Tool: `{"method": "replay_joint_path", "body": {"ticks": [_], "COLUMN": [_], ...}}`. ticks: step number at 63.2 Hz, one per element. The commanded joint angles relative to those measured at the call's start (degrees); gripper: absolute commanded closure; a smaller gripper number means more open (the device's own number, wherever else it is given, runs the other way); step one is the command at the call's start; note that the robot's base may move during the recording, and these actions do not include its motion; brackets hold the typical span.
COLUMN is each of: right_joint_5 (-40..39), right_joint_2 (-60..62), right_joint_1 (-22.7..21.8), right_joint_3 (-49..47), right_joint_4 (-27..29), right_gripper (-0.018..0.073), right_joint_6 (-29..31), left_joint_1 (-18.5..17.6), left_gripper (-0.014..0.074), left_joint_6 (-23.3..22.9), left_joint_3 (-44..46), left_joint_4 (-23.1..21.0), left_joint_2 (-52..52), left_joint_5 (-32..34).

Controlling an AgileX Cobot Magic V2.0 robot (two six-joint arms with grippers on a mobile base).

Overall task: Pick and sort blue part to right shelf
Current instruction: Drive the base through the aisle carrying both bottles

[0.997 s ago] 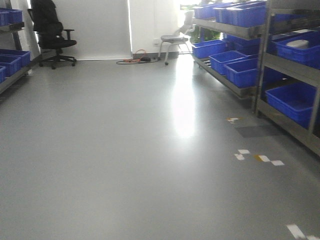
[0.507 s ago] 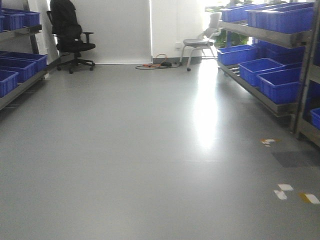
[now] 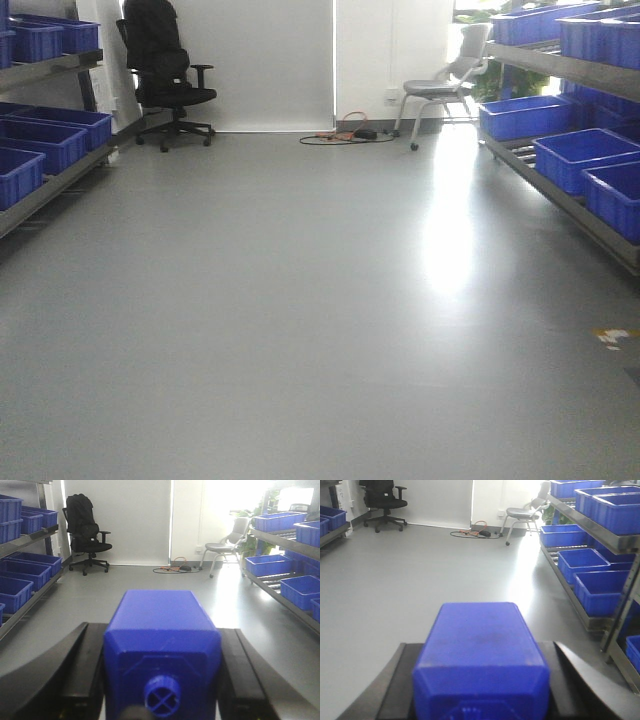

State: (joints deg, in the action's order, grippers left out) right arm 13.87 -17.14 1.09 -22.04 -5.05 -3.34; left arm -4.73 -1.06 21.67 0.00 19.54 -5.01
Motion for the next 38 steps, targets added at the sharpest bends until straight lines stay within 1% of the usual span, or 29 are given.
{"method": "replay_joint_path", "body": {"ticks": [1, 38], "right_joint_5": [-5.6, -5.6], "right_joint_2": [-0.5, -0.5], "right_joint_1": [-0.2, -0.2], "right_joint_3": [-1.8, -1.8], "right_joint_4": [-0.6, -0.6], "right_gripper": [0.0166, 0.0166], "right_joint_6": [0.3, 0.3], "left_joint_1": [-0.1, -0.1], "left_gripper": [0.0212, 0.0212], "left_joint_6": [-0.1, -0.1], "left_joint_3": [1.9, 1.9], "left_joint_4": [0.0, 0.0], "left_joint_2": [0.4, 0.4], "left_joint_5": [5.4, 5.4]}}
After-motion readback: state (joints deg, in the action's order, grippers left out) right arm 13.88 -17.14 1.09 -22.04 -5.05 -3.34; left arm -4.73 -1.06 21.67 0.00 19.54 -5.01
